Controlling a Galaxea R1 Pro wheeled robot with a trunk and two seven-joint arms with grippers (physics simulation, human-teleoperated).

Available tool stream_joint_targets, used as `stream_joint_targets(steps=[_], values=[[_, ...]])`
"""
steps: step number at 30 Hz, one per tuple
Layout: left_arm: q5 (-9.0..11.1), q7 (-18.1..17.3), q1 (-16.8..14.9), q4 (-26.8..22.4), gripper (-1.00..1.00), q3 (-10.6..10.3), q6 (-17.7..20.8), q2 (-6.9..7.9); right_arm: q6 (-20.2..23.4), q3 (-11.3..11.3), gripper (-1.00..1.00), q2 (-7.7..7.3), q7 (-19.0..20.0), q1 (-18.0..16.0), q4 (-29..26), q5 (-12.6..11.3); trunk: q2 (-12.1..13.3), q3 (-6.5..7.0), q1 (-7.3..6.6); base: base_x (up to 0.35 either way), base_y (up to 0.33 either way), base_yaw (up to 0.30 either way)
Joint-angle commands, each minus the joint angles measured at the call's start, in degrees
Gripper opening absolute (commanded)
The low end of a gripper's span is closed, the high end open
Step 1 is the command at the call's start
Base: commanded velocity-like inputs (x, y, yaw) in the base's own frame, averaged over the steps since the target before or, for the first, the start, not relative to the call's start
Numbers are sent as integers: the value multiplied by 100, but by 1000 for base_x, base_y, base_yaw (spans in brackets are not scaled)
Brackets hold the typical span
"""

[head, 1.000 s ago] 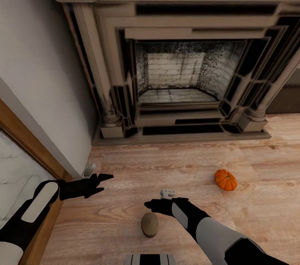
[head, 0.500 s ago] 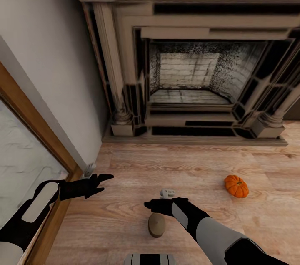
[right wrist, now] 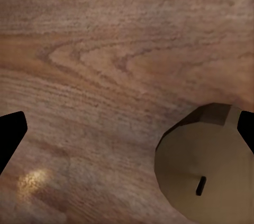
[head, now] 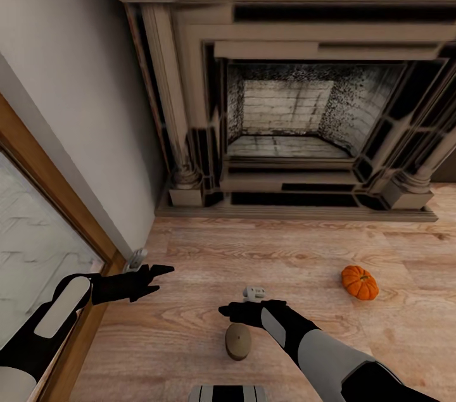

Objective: Place each of the two pumpkins and all three candles from the living room inside a cabinet in the living room (use any cabinet), then make sure every cabinet is closed, and position the cauldron so it is next to a table in the living room.

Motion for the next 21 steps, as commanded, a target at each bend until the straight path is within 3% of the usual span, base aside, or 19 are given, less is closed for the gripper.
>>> stream_joint_targets(steps=[1,7,21], values=[[-52,-55,-3,0,100,-7,6,2,19,2,100,0,7,-4,-4,-2,-2,-4,-1,0,0,0],[-52,-55,-3,0,100,-7,6,-3,22,2,100,0,6,-4,-7,-2,-2,-3,-1,0,0,51],[-52,-54,-3,1,100,-7,6,-4,26,2,100,0,7,-4,1,-2,-2,-3,-1,0,0,264]])
